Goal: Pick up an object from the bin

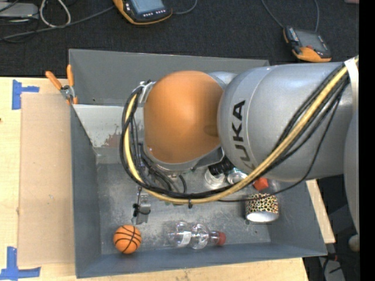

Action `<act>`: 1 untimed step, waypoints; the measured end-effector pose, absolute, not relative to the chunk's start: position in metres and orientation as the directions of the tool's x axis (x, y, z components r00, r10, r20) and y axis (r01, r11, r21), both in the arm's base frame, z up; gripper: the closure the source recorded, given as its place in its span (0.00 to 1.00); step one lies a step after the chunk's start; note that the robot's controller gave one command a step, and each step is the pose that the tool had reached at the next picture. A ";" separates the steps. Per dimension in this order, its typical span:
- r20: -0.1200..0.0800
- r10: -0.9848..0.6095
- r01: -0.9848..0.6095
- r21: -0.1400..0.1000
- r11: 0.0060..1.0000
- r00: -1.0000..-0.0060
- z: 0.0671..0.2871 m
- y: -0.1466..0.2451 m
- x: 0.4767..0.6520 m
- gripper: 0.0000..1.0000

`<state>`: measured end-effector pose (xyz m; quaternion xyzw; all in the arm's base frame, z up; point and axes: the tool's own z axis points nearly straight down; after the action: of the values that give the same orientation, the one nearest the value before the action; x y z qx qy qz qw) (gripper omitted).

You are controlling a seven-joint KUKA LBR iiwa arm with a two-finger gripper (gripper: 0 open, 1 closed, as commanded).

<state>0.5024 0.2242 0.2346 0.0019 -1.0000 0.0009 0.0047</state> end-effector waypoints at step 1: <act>0.002 0.002 0.002 0.000 1.000 -1.000 0.239 0.223 0.505 0.00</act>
Offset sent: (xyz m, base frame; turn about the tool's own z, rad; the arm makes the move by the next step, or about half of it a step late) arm -0.0235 0.0069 -0.1646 -0.5493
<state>0.5045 0.2227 0.2388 -0.0010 -1.0000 0.0000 0.0010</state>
